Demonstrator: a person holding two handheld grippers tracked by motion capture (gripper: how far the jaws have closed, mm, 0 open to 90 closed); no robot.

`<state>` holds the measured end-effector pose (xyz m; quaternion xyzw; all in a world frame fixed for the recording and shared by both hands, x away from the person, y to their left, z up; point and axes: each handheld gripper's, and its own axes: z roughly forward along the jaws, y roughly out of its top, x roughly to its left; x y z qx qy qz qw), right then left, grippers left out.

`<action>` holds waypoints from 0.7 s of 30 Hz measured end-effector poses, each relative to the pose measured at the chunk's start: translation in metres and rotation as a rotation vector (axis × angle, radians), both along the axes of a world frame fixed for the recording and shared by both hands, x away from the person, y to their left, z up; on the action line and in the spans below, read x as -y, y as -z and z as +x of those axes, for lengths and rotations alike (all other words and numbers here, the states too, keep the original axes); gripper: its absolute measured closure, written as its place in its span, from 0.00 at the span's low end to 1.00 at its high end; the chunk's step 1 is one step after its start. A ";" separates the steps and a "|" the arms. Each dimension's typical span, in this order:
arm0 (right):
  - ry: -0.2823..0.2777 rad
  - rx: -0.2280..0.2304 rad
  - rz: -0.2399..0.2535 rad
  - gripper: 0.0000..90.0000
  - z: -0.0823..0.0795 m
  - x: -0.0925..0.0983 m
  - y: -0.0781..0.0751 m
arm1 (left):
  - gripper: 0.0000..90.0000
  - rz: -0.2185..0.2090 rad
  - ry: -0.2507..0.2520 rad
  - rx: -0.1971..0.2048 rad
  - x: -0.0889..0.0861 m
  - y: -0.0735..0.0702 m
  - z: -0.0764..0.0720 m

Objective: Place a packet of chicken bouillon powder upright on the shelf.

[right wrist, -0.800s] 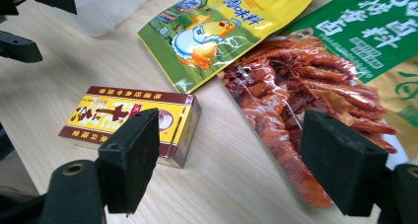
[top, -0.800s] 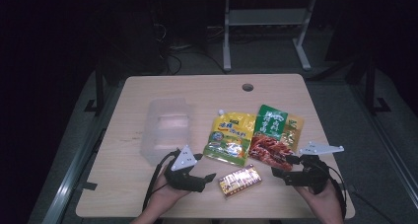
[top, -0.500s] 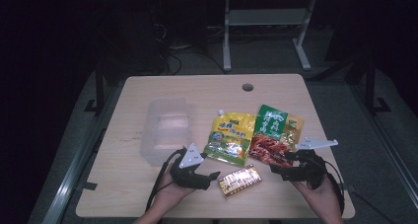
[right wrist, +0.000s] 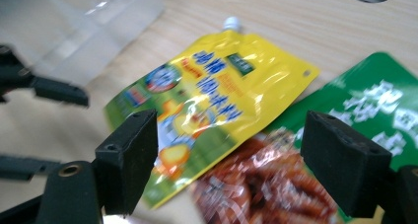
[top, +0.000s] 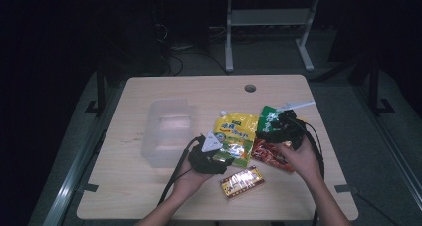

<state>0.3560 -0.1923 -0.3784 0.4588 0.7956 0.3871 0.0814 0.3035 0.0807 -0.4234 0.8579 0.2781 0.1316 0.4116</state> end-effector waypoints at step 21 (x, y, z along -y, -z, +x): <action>0.109 -0.200 -0.089 0.36 0.094 -0.024 0.044 | 0.72 0.135 -0.056 -0.028 0.023 0.023 0.032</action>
